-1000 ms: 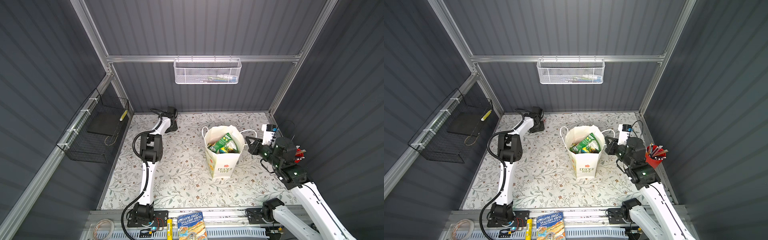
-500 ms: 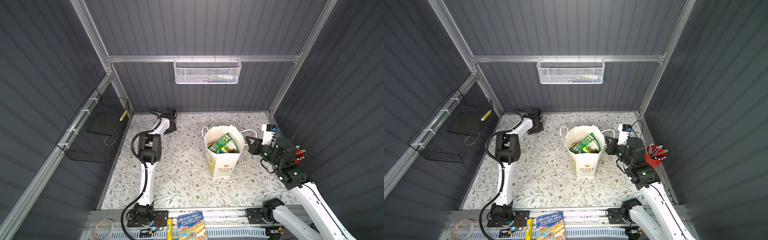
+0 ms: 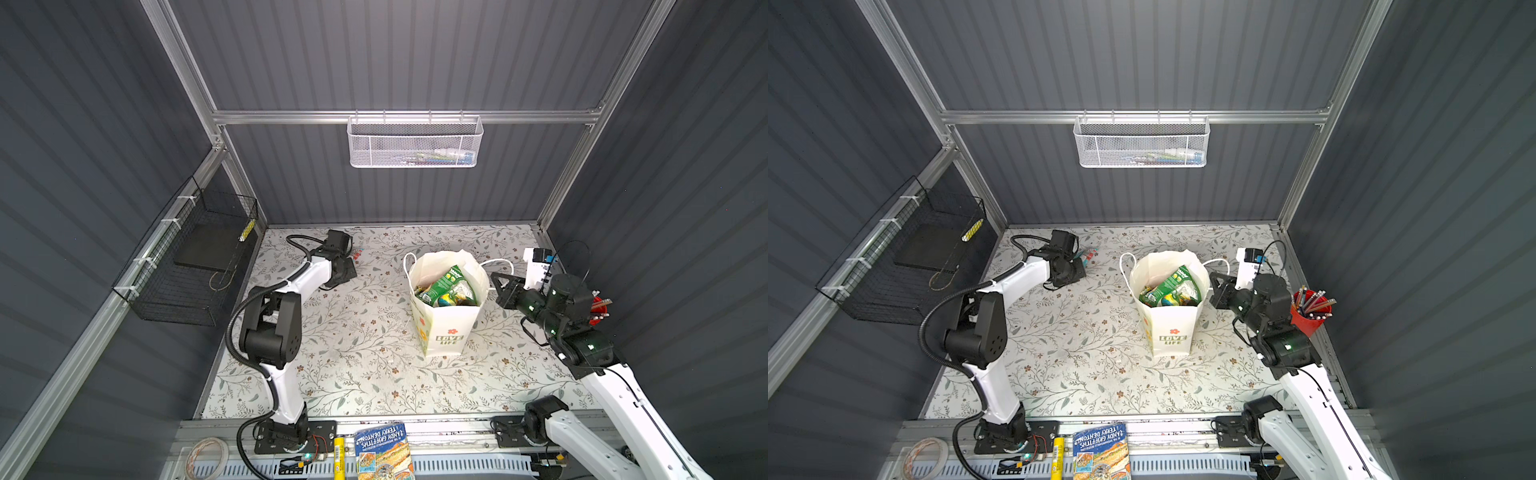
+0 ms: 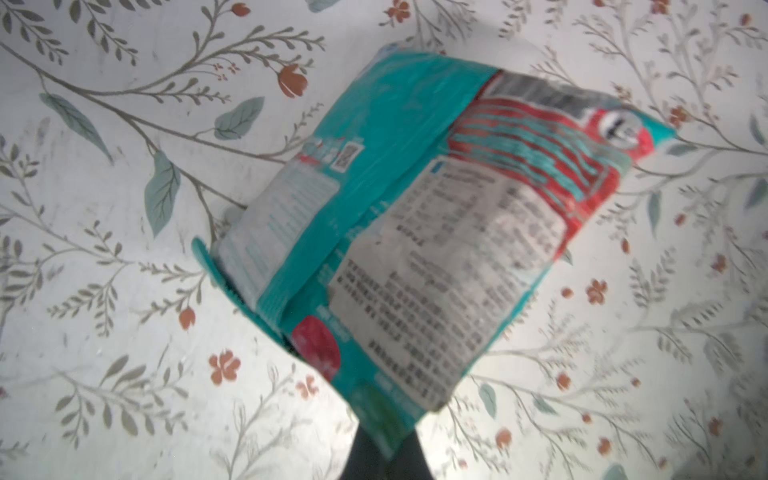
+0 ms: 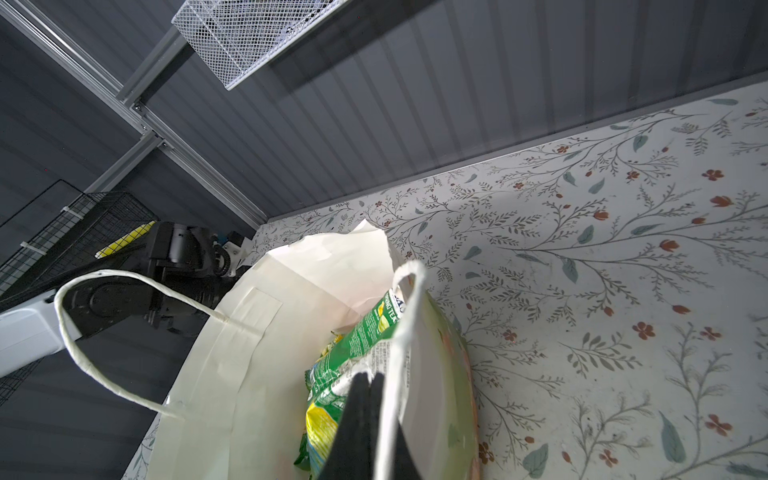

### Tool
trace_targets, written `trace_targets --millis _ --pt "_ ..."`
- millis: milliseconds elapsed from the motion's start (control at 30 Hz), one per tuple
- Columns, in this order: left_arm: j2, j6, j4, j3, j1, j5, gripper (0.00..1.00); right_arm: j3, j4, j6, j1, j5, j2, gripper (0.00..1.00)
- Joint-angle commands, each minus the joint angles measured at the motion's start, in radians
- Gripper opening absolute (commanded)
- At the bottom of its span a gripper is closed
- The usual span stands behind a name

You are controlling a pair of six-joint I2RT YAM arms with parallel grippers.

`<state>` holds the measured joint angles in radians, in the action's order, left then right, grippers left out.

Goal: Place the snacks into the paper bag
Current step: 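Lift the teal packet with the left gripper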

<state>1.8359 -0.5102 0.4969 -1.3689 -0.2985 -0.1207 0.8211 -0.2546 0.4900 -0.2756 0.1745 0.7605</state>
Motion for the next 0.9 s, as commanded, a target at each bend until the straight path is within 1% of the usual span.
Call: trace_targets --millis 0,167,367,467,867 --pt "-0.103 -0.006 -0.028 0.023 -0.039 -0.044 0.0 -0.003 0.014 -0.006 0.003 -0.006 -0.005 0.0" --pt "-0.206 0.009 0.026 0.022 -0.085 -0.102 0.0 -0.004 0.013 -0.008 0.003 -0.01 -0.003 0.0" --pt "-0.323 0.016 0.063 0.025 -0.1 -0.094 0.0 -0.005 0.015 -0.005 0.003 -0.009 -0.001 0.0" --pt "-0.366 0.021 0.089 0.006 -0.106 -0.071 0.0 -0.005 0.015 -0.006 0.002 -0.009 0.0 0.0" --pt "-0.514 0.061 0.205 -0.156 -0.157 -0.034 0.0 -0.005 0.017 -0.003 0.002 0.008 -0.011 0.0"
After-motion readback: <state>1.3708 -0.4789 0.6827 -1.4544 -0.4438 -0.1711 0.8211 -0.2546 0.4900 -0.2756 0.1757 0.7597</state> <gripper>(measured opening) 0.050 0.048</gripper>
